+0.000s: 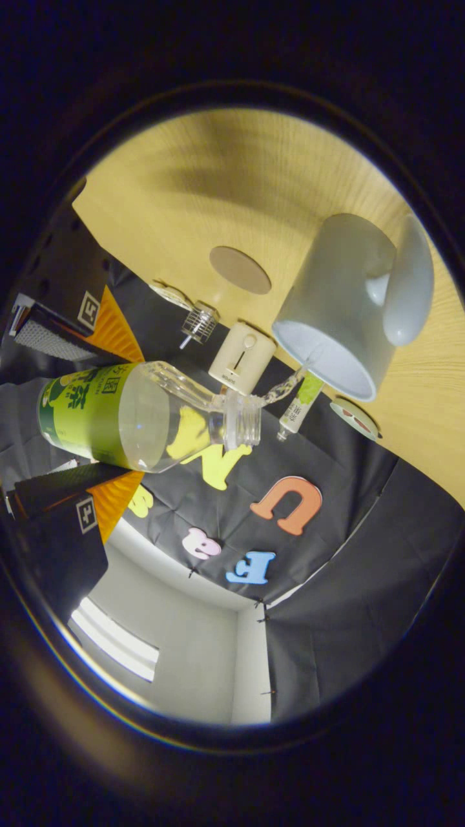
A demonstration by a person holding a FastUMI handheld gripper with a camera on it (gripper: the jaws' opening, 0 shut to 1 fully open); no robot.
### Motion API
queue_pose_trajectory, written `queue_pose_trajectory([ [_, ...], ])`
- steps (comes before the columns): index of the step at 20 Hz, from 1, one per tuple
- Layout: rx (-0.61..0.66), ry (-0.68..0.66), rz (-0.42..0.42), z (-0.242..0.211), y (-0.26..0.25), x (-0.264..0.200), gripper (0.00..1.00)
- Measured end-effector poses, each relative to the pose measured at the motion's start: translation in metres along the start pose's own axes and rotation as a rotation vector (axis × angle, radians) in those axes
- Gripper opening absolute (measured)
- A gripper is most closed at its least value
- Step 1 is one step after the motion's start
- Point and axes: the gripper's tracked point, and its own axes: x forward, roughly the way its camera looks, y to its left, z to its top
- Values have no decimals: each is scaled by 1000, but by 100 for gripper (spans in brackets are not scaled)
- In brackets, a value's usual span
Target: Take the bottle from table, then pour the juice into the cup, finally place the bottle on the coaster
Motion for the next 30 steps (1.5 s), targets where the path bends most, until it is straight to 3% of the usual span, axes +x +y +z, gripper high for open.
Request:
queue_pose_trajectory([
  [14,-122,-42,-28,13,-11,-1,78],
  [30,-189,-30,-67,-4,-63,5,78],
])
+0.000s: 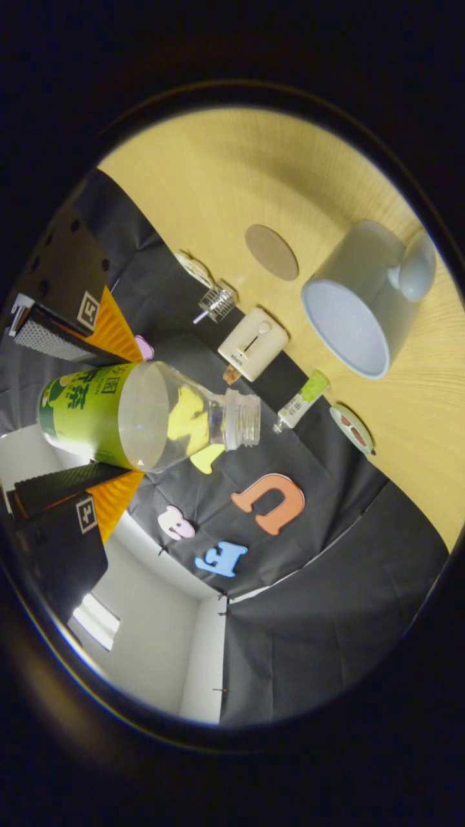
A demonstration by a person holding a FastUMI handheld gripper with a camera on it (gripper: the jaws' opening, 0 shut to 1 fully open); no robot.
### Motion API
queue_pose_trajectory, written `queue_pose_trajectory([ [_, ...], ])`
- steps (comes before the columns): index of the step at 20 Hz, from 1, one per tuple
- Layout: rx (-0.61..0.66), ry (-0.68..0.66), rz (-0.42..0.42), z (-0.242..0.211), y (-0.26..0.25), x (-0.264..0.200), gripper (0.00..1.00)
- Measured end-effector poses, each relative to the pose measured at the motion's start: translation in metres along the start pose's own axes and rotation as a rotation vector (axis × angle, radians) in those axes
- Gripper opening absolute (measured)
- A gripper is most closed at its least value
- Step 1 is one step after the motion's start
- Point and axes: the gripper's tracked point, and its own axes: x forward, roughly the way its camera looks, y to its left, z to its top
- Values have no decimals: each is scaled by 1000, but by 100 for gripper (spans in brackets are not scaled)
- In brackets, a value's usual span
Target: Take the bottle from table, then pour the juice into the cup, finally place the bottle on the coaster
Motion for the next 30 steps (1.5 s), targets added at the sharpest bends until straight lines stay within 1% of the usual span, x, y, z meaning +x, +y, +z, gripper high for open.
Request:
queue_pose_trajectory([
  [8,-4,45,-58,-38,-43,8,78],
  [10,19,59,-73,-48,-53,10,78],
  [12,105,85,-75,-58,-60,16,78],
  [15,251,126,-32,-63,-55,23,78],
  [18,455,136,99,-58,-34,27,78],
  [22,837,125,240,-44,-30,19,78],
  [25,1085,118,320,-31,-40,13,78],
  [27,1282,103,392,-21,-53,9,78],
  [29,1477,126,439,-28,-66,8,78],
  [30,1584,135,444,-32,-76,8,79],
])
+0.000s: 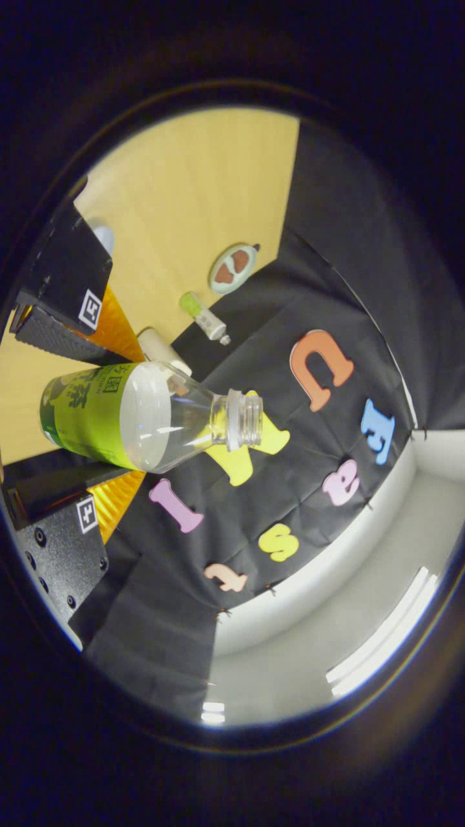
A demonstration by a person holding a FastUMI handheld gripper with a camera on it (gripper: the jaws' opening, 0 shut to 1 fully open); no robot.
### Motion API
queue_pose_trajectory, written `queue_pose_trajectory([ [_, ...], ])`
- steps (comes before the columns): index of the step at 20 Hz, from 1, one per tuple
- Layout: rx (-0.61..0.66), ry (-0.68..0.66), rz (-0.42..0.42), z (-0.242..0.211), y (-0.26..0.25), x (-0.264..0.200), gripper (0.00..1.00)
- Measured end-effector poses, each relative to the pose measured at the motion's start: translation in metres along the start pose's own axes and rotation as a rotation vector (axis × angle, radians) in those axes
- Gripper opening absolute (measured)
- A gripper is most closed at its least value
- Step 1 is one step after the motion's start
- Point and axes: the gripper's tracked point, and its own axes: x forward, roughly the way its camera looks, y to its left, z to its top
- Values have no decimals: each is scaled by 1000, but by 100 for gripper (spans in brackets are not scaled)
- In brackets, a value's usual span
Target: Take the bottle from table, then pour the juice into the cup, finally place the bottle on the coaster
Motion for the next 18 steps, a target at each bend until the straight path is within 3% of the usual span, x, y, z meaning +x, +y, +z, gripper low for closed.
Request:
queue_pose_trajectory([
  [8,508,-21,-15,32,-71,17,80],
  [13,637,-58,-17,12,-92,55,80],
  [18,755,-29,68,-8,-79,102,81],
])
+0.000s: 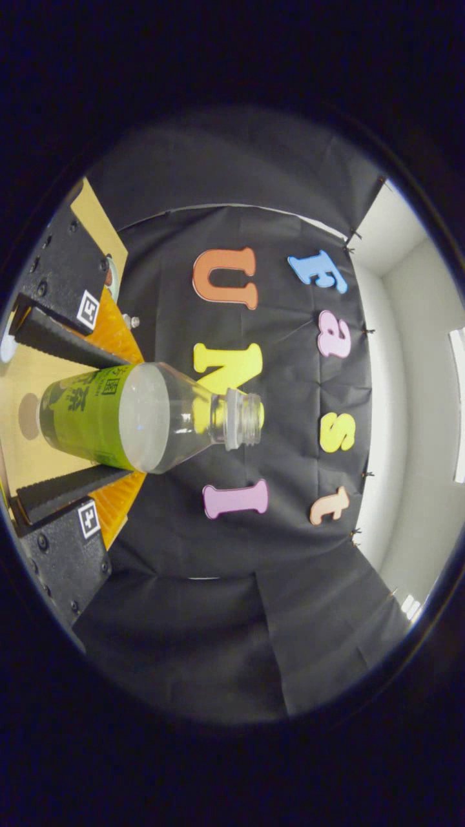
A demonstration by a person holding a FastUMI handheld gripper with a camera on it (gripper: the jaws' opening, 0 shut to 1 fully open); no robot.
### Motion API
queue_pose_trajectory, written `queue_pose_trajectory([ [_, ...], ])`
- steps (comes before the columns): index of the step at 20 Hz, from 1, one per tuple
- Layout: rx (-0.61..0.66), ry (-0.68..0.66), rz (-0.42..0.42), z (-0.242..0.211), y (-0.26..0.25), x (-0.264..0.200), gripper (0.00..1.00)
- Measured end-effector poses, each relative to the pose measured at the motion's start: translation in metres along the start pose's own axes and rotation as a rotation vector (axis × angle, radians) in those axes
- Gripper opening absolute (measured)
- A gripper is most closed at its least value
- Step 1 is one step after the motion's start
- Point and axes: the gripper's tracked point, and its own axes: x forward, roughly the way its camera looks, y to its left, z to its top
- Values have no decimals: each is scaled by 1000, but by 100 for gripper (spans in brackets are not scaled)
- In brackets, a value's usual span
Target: Take the bottle from table, then pour the juice into the cup, finally place the bottle on the coaster
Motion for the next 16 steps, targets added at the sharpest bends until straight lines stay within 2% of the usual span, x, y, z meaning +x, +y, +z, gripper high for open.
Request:
queue_pose_trajectory([
  [5,42,66,15,-71,-5,42,81],
  [10,-44,108,8,-151,-12,77,82],
  [16,-57,174,9,-233,-20,113,82],
])
